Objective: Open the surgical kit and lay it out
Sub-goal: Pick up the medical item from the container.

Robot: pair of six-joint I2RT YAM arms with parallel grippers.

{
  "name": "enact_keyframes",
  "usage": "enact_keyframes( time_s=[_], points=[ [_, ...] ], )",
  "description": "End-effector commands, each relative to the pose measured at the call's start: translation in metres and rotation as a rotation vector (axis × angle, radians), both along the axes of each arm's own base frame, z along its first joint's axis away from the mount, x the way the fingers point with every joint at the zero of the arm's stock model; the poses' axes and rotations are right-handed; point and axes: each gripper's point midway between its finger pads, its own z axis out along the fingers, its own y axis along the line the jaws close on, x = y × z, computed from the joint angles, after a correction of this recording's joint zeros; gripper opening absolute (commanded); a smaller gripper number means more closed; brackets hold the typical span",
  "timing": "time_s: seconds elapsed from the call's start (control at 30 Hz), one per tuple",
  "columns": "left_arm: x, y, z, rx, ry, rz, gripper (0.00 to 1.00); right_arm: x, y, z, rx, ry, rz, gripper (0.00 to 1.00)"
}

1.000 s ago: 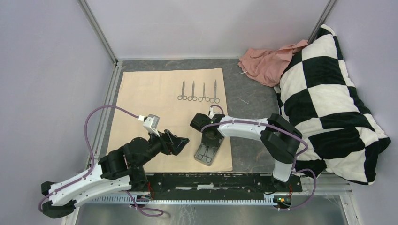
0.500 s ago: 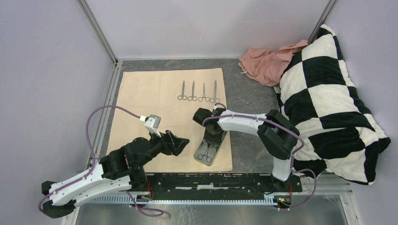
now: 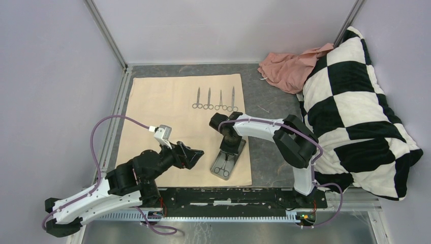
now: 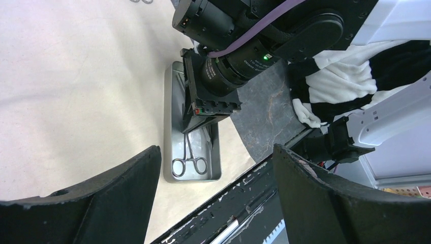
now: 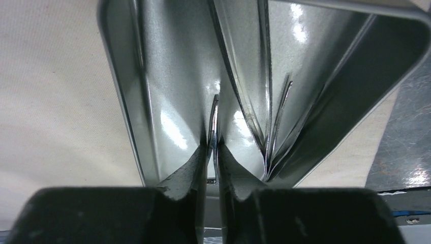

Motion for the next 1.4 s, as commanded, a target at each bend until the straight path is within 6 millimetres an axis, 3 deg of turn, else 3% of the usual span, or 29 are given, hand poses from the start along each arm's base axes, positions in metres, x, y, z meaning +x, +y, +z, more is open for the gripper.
enact_keyframes(
  time_s=[0.0,0.13,0.23,0.47,1.03,1.37],
  points=[
    [0.000,0.003,0.004,0.024,-0.050,-0.014,0.86,-0.008,-0.015,-0.027,-0.091,0.041,-0.044,0.15],
    [0.000,0.001,0.003,0.024,-0.049,-0.022,0.87,0.000,-0.010,-0.027,-0.041,-0.019,-0.043,0.10],
    [0.000,0.000,0.002,0.031,-0.045,-0.023,0.87,0.009,-0.006,-0.018,-0.019,-0.072,-0.026,0.00],
    [-0.001,-0.007,-0.006,-0.003,-0.009,-0.030,0.87,0.025,0.002,0.006,0.033,-0.178,0.018,0.00],
    [-0.009,-0.055,-0.064,-0.050,0.207,-0.111,0.85,0.039,-0.001,0.048,0.069,-0.331,0.117,0.00],
    [0.014,-0.055,-0.079,-0.096,0.291,-0.162,0.79,0.043,-0.012,0.065,0.054,-0.390,0.134,0.00]
  ],
)
